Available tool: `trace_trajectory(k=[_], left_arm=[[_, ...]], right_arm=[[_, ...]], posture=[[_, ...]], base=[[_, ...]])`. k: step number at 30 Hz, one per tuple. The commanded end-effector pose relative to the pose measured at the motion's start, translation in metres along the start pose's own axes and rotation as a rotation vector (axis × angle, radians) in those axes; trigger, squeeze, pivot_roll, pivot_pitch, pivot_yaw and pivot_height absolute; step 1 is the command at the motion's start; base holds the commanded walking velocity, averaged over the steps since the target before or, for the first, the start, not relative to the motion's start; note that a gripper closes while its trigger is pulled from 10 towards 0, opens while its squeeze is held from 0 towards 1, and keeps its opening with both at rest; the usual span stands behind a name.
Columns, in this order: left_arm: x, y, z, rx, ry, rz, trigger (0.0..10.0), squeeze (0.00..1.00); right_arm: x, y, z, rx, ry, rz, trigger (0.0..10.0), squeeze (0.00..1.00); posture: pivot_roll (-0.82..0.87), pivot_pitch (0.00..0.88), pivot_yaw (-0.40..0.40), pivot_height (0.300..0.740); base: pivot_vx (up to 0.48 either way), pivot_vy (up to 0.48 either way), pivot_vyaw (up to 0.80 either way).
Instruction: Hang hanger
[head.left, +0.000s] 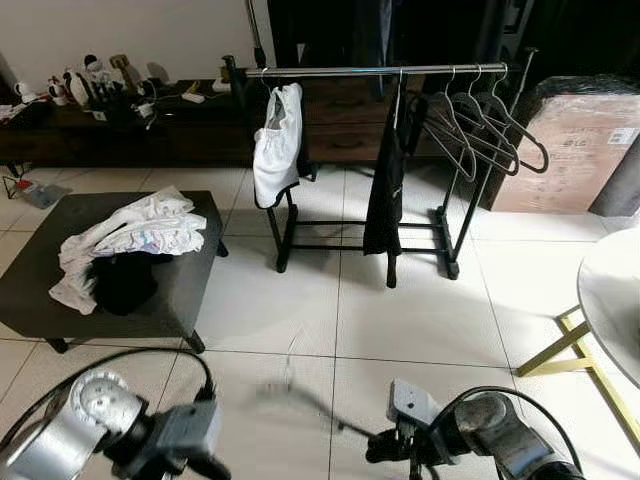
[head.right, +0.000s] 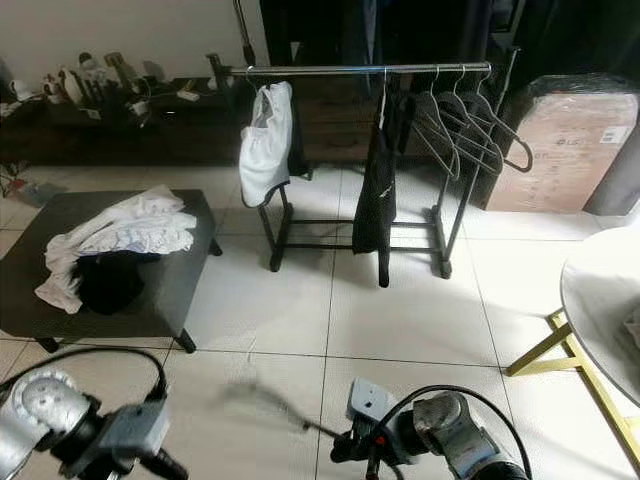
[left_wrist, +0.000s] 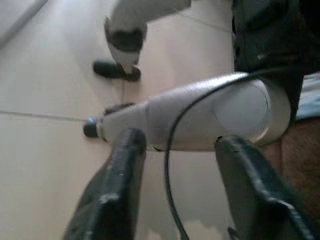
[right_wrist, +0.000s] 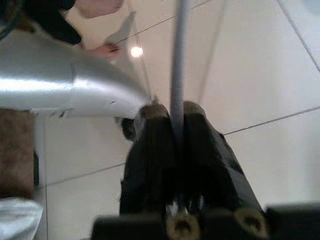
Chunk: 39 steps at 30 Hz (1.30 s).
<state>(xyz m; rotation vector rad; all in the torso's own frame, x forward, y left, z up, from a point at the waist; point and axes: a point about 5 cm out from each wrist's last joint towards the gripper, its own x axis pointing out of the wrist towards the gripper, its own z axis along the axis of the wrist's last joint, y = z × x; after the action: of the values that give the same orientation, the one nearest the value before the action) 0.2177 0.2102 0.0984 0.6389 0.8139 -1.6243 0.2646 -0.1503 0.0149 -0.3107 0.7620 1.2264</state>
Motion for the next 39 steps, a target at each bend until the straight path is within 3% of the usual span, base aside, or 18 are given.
trace_trajectory(k=[1, 3, 4, 6, 8, 13, 17, 20, 24, 33, 39], left_arm=[[0.003, -0.001, -0.004, -0.004, 0.033, 0.032, 10.0, 1.0], [0.005, 0.0, -0.006, -0.008, 0.031, 0.06, 10.0, 1.0], [0.009, 0.002, -0.007, -0.012, 0.027, 0.092, 10.0, 0.0], [0.011, 0.011, -0.007, -0.049, -0.028, 0.222, 10.0, 0.0], [0.009, 0.013, -0.006, -0.056, -0.049, 0.248, 10.0, 0.0], [-0.005, 0.008, -0.008, -0.097, -0.087, 0.265, 10.0, 0.0], [-0.029, 0.001, -0.016, -0.135, -0.098, 0.278, 10.0, 0.0], [-0.037, -0.004, -0.017, -0.144, -0.107, 0.243, 10.0, 0.0], [-0.036, -0.007, -0.018, -0.144, -0.093, 0.207, 10.0, 0.0], [-0.023, -0.009, -0.024, -0.12, -0.048, 0.152, 10.0, 0.0], [-0.017, -0.001, -0.025, -0.072, -0.014, 0.199, 10.0, 0.0]], right_arm=[[0.003, 0.001, 0.003, -0.009, -0.01, 0.014, 0.0, 0.0], [0.003, 0.001, 0.004, -0.009, -0.011, 0.014, 0.0, 0.0], [0.003, 0.001, 0.004, -0.009, -0.012, 0.014, 0.0, 0.0], [0.002, -0.001, 0.005, -0.012, -0.014, 0.013, 0.0, 0.0], [0.002, -0.001, 0.005, -0.013, -0.014, 0.013, 0.0, 0.0], [0.0, -0.001, 0.002, -0.019, -0.002, 0.018, 0.0, 0.0], [-0.003, 0.004, -0.001, -0.069, 0.015, 0.077, 0.0, 0.0], [-0.005, 0.005, -0.006, -0.107, 0.059, 0.108, 0.0, 0.0], [-0.006, 0.006, -0.007, -0.143, 0.088, 0.124, 0.0, 0.0], [-0.009, 0.014, 0.003, -0.228, 0.023, 0.215, 0.0, 0.0], [-0.011, 0.018, 0.007, -0.256, 0.004, 0.267, 0.0, 0.0]], posture=[[-0.04, 0.126, 0.087, 0.74], [-0.04, 0.125, 0.087, 0.74], [-0.04, 0.126, 0.087, 0.74], [-0.04, 0.126, 0.084, 0.74], [-0.04, 0.126, 0.084, 0.74], [-0.03, 0.128, 0.082, 0.74], [-0.02, 0.13, 0.08, 0.74], [-0.02, 0.129, 0.079, 0.74], [-0.02, 0.127, 0.078, 0.74], [-0.03, 0.127, 0.078, 0.74], [-0.03, 0.128, 0.077, 0.74]], base=[[0.0, 0.0, 0.0], [0.0, 0.0, 0.0], [0.0, 0.0, 0.0], [0.0, 0.0, 0.0], [0.0, 0.0, 0.0], [0.0, 0.0, 0.0], [0.0, 0.0, 0.0], [0.0, 0.0, 0.0], [0.0, 0.0, 0.0], [0.0, 0.0, 0.0], [0.0, 0.0, 0.0]])
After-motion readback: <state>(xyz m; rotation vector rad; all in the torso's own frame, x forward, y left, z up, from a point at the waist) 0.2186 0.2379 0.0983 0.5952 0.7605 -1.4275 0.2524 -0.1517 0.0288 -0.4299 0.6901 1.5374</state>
